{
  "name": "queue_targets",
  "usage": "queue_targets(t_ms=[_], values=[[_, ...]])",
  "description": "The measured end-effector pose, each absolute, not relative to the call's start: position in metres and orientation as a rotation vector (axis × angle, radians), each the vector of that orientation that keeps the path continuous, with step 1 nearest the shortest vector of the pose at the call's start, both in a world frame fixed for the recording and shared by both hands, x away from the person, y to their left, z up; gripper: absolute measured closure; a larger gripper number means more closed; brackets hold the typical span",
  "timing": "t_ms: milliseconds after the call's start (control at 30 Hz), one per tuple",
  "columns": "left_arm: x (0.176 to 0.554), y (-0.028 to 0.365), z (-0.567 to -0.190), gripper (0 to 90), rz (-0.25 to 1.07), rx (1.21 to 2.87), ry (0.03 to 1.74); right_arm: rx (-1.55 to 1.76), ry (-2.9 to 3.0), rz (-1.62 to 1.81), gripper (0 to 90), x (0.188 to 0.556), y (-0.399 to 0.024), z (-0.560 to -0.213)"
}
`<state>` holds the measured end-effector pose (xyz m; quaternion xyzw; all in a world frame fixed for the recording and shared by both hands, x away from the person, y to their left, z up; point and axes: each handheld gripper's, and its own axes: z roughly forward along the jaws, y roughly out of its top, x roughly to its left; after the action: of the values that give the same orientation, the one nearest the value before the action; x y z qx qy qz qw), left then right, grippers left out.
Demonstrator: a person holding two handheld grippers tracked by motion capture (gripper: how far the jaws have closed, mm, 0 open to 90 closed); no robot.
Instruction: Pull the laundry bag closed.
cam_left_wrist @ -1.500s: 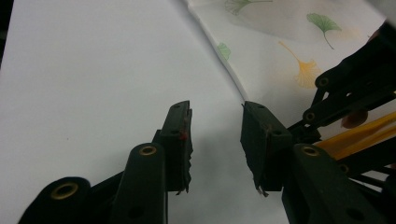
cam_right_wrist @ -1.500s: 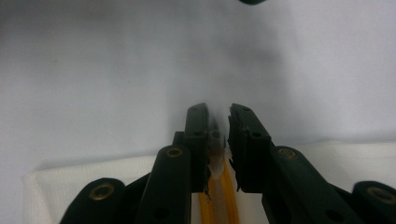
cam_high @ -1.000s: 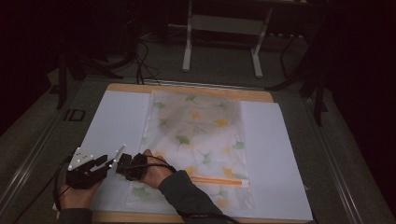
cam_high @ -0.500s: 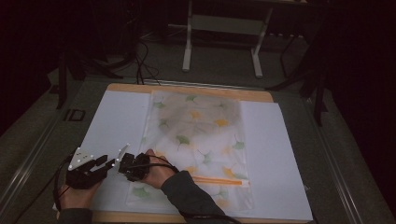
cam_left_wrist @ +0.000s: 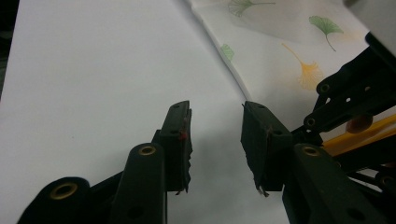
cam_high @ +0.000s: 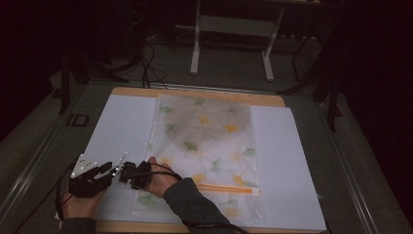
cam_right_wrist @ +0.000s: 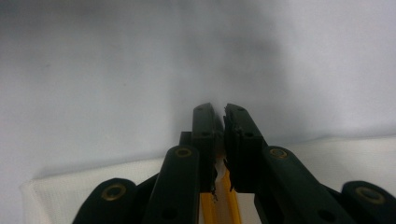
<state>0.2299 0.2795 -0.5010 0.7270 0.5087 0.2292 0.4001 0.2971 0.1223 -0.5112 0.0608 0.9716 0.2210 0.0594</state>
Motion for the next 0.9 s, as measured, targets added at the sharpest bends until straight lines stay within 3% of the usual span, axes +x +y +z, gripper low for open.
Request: queue_targets(t_ms=[900], values=[[0.230, 0.281, -0.502, 62.8, 0.580, 1.839, 1.294, 0.232, 2.909, 0.711, 81.6, 0.296, 0.100, -0.498]])
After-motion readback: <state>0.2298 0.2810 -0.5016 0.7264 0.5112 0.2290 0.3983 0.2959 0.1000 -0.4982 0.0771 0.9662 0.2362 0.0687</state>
